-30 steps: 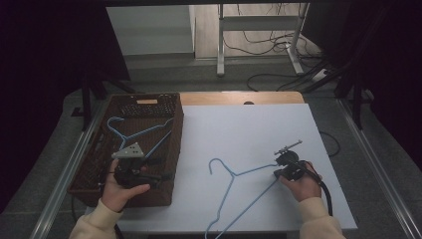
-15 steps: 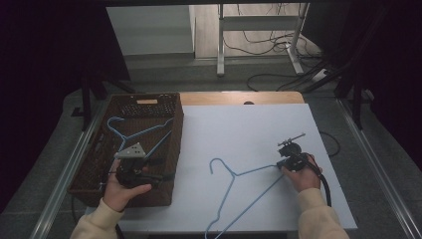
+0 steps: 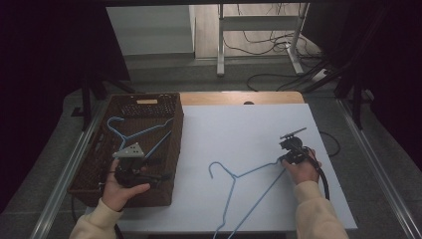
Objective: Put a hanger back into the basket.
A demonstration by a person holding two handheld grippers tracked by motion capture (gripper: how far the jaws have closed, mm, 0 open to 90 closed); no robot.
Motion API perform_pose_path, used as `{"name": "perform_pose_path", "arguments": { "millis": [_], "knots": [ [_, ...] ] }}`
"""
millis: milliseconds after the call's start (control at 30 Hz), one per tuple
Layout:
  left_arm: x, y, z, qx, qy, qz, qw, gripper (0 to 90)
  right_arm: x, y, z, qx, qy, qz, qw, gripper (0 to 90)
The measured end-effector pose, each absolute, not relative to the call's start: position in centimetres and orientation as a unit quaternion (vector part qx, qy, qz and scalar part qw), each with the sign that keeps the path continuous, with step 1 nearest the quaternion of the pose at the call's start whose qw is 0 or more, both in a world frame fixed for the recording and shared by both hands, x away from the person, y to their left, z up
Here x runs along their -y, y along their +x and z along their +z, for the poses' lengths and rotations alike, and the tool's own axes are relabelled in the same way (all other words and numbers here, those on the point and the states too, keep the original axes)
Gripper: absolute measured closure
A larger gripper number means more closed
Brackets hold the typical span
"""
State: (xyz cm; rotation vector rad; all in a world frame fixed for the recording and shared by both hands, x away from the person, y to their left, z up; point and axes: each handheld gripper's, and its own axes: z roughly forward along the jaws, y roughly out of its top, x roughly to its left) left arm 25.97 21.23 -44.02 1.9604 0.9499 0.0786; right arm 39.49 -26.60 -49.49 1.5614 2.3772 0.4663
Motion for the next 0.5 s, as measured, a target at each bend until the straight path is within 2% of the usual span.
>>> {"name": "perform_pose_path", "arguments": {
  "millis": [500],
  "knots": [
    [-21.3,26.1,-44.0,-0.384,0.799,0.031,0.462,22.8,24.9,43.8,-49.6,-0.820,0.532,0.166,0.132,89.7]
  ]
}}
